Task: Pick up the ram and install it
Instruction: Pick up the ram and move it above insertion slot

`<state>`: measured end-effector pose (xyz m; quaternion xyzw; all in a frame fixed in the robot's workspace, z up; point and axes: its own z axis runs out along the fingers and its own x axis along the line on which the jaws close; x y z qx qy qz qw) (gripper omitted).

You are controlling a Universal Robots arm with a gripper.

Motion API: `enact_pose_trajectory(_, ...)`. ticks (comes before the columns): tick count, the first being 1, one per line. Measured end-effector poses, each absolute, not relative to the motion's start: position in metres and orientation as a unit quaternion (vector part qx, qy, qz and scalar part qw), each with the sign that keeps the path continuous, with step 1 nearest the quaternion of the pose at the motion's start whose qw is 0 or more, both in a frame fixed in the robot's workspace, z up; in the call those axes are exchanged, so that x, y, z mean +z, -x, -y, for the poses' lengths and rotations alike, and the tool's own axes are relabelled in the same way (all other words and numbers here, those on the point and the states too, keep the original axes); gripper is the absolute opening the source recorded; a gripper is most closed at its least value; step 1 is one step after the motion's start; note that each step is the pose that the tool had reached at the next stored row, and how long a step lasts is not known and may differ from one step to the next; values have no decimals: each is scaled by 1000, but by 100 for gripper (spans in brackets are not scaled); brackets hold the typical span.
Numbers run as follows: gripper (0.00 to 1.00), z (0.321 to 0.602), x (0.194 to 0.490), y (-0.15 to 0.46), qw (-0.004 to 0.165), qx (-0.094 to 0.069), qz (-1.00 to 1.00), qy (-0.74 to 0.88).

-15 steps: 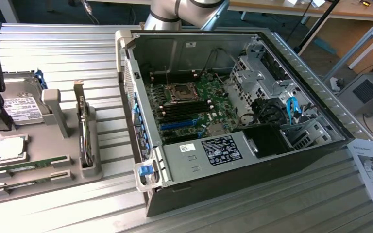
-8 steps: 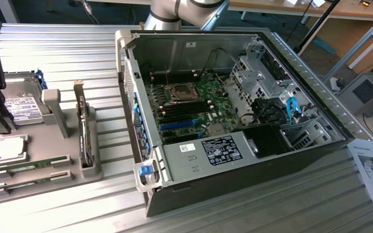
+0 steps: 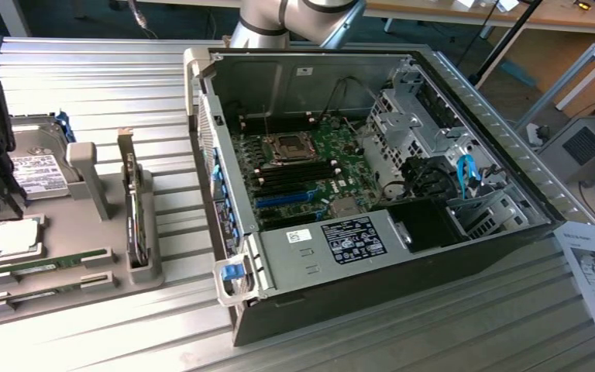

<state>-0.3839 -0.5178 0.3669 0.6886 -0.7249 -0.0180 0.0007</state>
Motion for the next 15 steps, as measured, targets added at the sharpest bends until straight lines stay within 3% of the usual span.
enact_pose_trajectory(15, 24, 521, 338, 384, 0, -19, 725, -689)
